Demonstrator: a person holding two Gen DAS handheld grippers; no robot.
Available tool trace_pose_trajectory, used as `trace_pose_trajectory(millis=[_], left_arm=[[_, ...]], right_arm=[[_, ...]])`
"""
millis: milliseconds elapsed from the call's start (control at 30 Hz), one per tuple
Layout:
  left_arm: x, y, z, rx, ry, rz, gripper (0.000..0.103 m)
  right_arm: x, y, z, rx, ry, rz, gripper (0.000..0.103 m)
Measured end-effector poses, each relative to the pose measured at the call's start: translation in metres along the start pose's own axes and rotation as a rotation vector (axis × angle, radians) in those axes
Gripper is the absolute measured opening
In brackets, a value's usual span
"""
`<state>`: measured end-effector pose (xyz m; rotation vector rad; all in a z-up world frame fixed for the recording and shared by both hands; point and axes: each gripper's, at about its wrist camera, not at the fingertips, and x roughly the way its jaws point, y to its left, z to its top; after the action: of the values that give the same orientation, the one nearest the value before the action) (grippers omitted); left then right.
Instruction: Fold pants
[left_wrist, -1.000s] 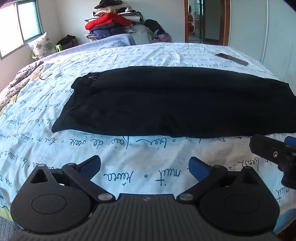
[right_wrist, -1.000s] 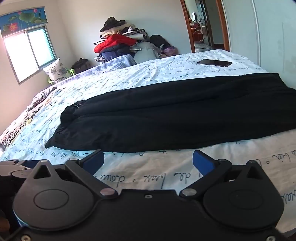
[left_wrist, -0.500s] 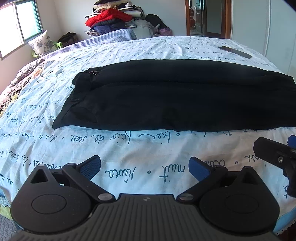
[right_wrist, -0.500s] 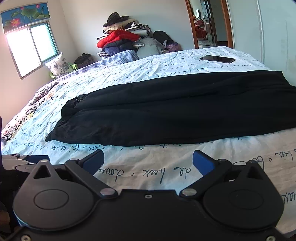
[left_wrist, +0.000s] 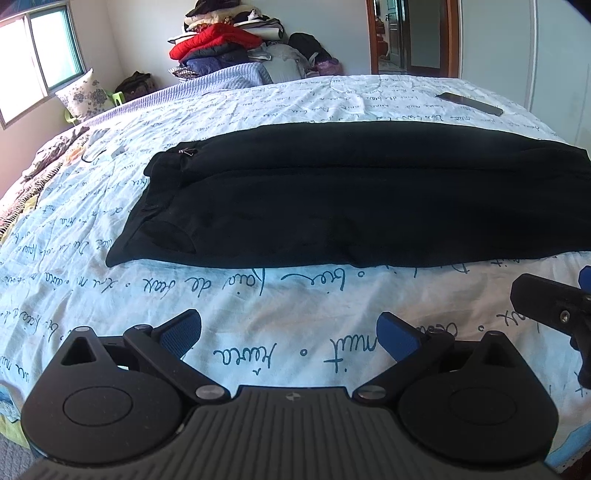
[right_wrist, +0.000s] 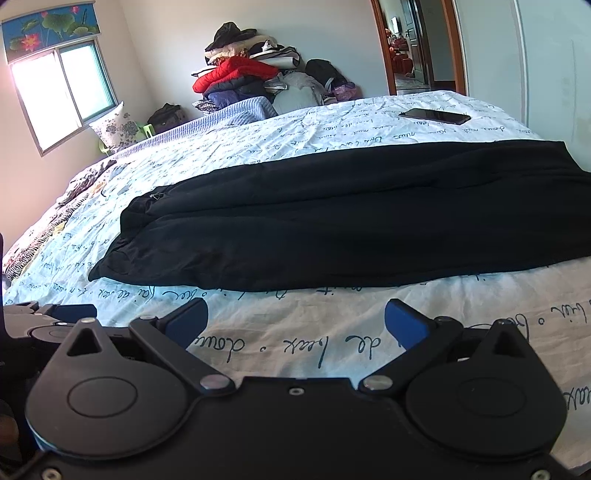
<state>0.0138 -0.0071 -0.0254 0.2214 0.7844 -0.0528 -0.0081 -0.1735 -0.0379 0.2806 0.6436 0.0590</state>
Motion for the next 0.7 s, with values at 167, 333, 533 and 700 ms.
trace_pose_trajectory(millis=[167,333,533,700], left_arm=[[0.004,0.004,0.002,0.011,-0.024,-0.017,0.103],[0.018,0.035,0.022,-0.028,0.001,-0.137,0.102],[0.056,0.115,0.079,-0.178,0.015,-0.149,0.102],[0.094,0.166,0.122,-0.216,0.034,-0.083,0.100]], right_arm=[[0.003,0.003,0.003,-0.032,-0.008,0.000,0.103],[0.011,0.020,0.022,-0.259,-0.092,0.048,0.103],[0.043,0.035,0.070,-0.463,-0.186,0.086,0.103],[0.096,0.034,0.115,-0.485,-0.178,0.185,0.103]])
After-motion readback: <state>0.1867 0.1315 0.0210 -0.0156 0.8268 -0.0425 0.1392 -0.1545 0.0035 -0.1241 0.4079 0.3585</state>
